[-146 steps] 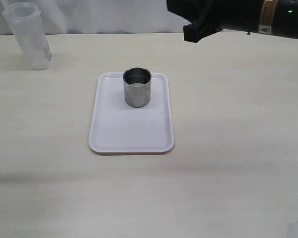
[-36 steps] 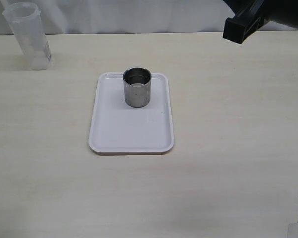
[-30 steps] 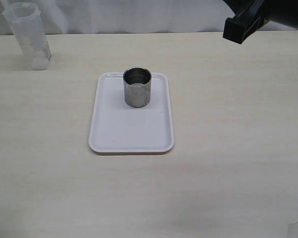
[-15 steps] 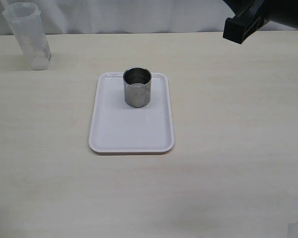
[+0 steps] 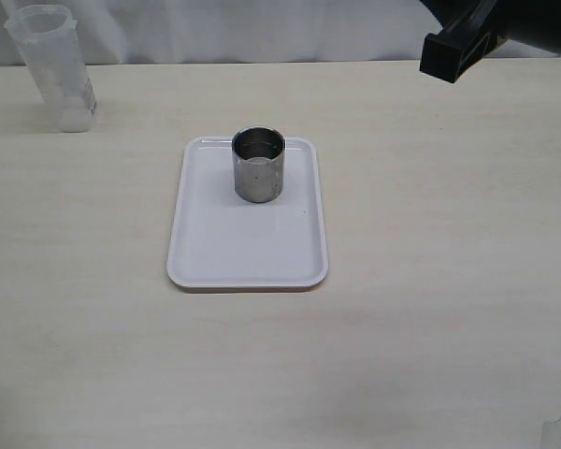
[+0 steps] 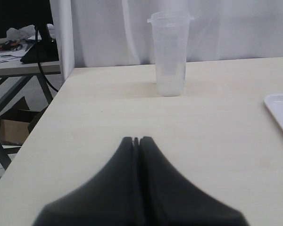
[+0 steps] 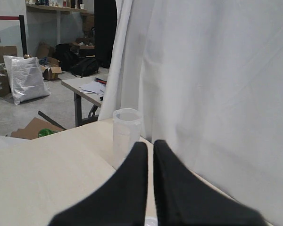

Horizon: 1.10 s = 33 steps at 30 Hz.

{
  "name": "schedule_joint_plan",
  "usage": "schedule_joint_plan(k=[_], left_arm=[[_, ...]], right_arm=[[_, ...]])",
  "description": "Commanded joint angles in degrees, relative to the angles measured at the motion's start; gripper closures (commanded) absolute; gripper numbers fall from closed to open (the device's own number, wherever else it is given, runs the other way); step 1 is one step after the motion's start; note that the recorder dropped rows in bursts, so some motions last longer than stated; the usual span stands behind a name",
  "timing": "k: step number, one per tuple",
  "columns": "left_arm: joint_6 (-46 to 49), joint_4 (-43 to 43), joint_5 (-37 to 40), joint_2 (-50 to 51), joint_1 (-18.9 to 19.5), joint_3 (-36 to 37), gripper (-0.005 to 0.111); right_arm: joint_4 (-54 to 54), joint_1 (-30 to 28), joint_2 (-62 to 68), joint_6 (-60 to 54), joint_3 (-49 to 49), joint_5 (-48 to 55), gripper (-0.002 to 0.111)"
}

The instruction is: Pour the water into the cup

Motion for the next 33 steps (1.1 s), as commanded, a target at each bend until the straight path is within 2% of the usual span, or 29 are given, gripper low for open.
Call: schedule_joint_plan(k=[1, 9, 11, 14, 16, 20, 25, 29, 33], left_arm=[[-0.3, 0.1, -0.1, -0.1, 0.0, 0.1, 0.107], [-0.3, 0.1, -0.1, -0.1, 0.0, 0.1, 0.107], [-0.3, 0.1, -0.1, -0.1, 0.0, 0.1, 0.107], [-0.3, 0.1, -0.1, -0.1, 0.0, 0.1, 0.107], [-0.3, 0.1, -0.1, -0.1, 0.0, 0.1, 0.107], [-0.3, 0.0, -0.1, -0.1, 0.0, 0.1, 0.107], [-0.3, 0.0, -0.1, -0.1, 0.0, 0.1, 0.107], [-0.3, 0.0, -0.1, -0.1, 0.0, 0.1, 0.107], [-0.3, 0.0, -0.1, -0.1, 0.0, 0.1, 0.107]], right_arm=[[0.5, -0.2, -0.2, -0.4, 0.3, 0.5, 0.104], [1.9, -0.2, -0.2, -0.4, 0.3, 1.0, 0.104], [4.1, -0.2, -0.1, -2.5, 0.5, 4.9, 0.104], [15.8, 0.1, -1.3, -12.3, 1.5, 9.8, 0.104], [23.5, 0.1, -3.3, -24.1, 3.5, 8.6, 0.104], [34.4, 0.1, -8.6, -37.9, 8.1, 7.6, 0.104], [53.9, 0.1, -19.0, -57.0, 16.0, 8.9, 0.104], [57.3, 0.1, -27.1, -62.5, 21.2, 9.0, 0.104], [59.1, -0.1, -36.8, -62.5, 27.5, 11.0, 0.104]])
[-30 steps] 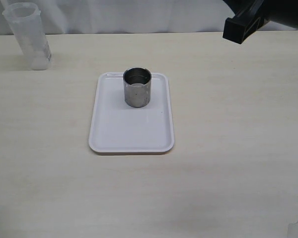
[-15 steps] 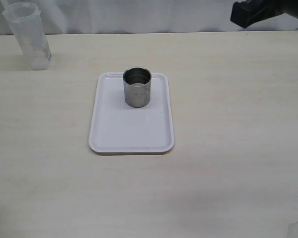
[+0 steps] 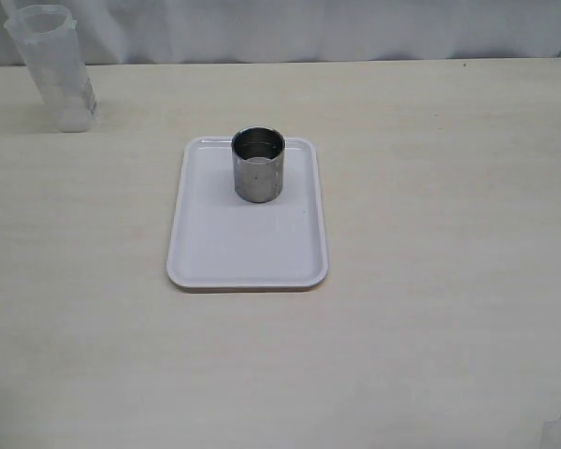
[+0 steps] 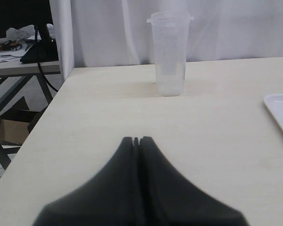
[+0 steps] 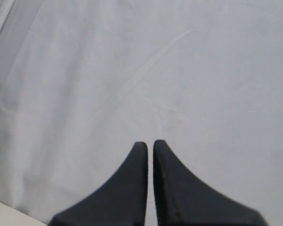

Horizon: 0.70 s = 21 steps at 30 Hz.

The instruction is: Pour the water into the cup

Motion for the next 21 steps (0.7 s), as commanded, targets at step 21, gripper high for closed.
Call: schedule_joint_plan(k=[21], left_arm=[[-0.3, 0.0, -0.1, -0.1, 0.0, 0.1, 0.107]], right_arm=[[5.1, -10.8, -37.4, -1.5, 23.7, 12.9, 0.104]])
